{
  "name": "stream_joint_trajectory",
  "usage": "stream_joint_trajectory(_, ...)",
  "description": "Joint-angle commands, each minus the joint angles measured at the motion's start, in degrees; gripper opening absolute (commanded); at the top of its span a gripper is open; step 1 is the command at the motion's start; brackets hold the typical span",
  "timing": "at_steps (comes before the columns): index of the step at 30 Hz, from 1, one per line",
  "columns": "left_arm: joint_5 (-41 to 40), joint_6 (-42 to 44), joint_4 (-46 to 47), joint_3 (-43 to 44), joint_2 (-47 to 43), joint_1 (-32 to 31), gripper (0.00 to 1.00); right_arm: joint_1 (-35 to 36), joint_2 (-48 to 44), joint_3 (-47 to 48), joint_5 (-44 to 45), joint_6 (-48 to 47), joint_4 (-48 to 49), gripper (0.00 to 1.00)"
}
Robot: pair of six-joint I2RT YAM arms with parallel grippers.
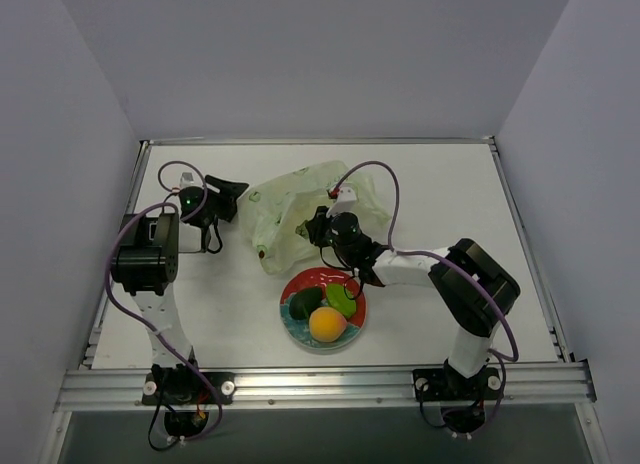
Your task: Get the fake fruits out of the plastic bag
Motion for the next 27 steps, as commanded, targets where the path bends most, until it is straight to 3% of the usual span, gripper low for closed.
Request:
stream_joint_trajectory(1,0.75,-2.66,6.35,1.67,-0.31,-0.23,0.61,0.24,-0.64,1.74,0.27,0.28,1.28,0.20)
stream_joint_trajectory(2,0.84,-2.92,6.88,1.41,-0.39,-0.23,0.59,0.24,-0.55,1.82,0.36,0.28,1.28,0.20)
stream_joint_trajectory(5,0.93,-3.98,8.02,0.71,-1.01,-0.23,0.33,0.24,-0.11,1.83,0.27,0.19,1.28,0.20)
stream_joint_trajectory(6,1.28,-4.15,8.02,0.62,-1.27,-0.23,0.19,0.24,0.06,1.91,0.36,0.28,1.37,0.20)
stream_joint_trajectory(9,1.19,-4.42,8.38,-0.08,-2.68,-2.16,0.03,0.07,0.50,1.83,0.54,0.45,1.45,0.20)
stream_joint_trajectory(13,2.33,-3.98,7.24,0.00,-5.04,-2.42,0.02,-0.19,0.50,2.35,0.63,0.80,1.63,0.22)
stream_joint_trajectory(21,7.52,-4.59,9.51,4.31,-11.02,-6.64,0.02,0.42,-3.97,-0.81,4.22,1.51,5.32,0.41)
stream_joint_trajectory(27,8.05,-8.01,17.92,-0.96,-12.97,-7.87,0.02,0.33,-4.33,-3.44,8.78,3.70,5.85,0.60)
